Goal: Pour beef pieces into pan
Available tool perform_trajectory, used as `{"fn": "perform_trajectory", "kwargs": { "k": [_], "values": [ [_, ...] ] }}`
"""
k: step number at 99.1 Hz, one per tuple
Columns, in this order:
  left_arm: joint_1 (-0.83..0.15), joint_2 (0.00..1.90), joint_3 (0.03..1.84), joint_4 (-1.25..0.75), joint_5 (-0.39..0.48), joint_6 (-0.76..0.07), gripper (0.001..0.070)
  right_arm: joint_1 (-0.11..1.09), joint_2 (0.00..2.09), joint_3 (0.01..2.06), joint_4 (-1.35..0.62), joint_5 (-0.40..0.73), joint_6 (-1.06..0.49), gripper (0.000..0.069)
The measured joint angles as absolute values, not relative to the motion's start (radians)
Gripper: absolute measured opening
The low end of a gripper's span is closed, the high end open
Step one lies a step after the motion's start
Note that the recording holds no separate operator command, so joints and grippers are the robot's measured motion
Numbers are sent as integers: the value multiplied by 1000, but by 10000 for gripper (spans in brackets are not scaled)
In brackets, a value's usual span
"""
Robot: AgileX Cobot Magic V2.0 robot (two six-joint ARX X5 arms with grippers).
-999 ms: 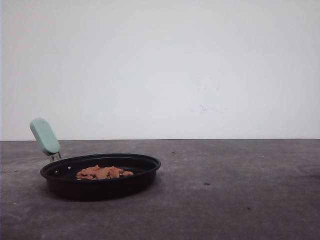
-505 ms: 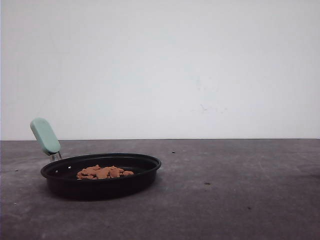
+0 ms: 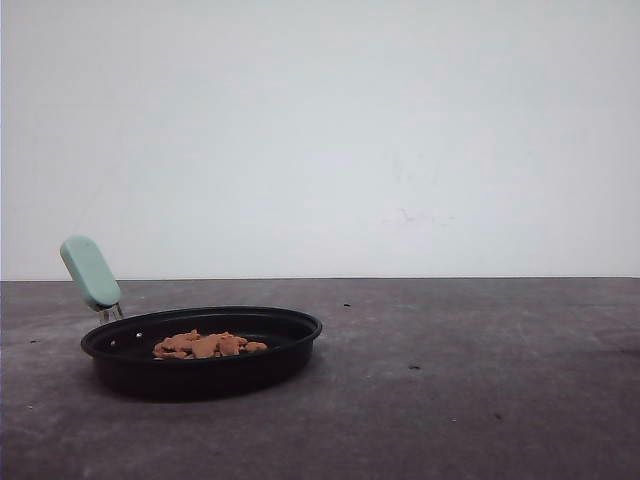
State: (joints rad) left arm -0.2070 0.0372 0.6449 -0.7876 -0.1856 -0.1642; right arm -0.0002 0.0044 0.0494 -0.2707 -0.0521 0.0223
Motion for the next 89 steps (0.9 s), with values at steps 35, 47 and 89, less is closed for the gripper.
{"fn": "perform_trajectory", "kwargs": {
  "k": [35,47,89],
  "values": [
    [-208,37,593,-643,-244,-129,31,0,4,49,-271,-52,22,12],
    [-199,37,426,-486,-244,-91,31,0,4,49,-271,-52,22,12],
    [-157,4,104,-414,-130,-119,31,0,4,49,-270,-52,22,12]
  ]
}}
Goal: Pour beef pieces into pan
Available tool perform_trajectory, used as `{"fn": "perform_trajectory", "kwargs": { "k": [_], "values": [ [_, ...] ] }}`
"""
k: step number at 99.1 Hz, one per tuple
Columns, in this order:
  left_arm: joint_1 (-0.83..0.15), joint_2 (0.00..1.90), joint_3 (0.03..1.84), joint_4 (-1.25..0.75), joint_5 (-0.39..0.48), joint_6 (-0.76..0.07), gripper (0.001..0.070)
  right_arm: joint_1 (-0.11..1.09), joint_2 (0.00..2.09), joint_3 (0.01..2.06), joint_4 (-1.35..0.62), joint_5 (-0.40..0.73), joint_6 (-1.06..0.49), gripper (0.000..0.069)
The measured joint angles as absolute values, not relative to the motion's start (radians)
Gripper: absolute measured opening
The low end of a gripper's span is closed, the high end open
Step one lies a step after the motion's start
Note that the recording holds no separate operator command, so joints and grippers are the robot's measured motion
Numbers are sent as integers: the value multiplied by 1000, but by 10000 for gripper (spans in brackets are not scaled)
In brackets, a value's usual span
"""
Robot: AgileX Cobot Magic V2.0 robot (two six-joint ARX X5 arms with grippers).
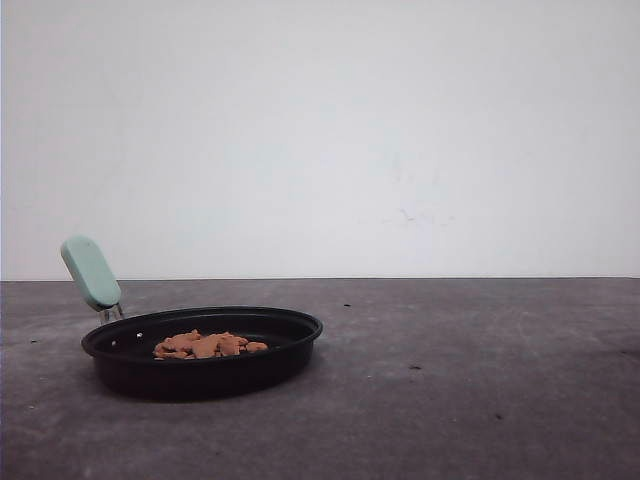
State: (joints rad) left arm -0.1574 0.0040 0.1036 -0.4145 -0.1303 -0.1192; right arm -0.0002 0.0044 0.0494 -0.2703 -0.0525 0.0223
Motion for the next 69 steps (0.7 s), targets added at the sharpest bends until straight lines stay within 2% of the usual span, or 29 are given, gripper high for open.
{"fn": "perform_trajectory", "kwargs": {
  "k": [69],
  "values": [
    [-157,4,103,-414,-125,-99,31,0,4,49,-270,-52,22,12]
  ]
}}
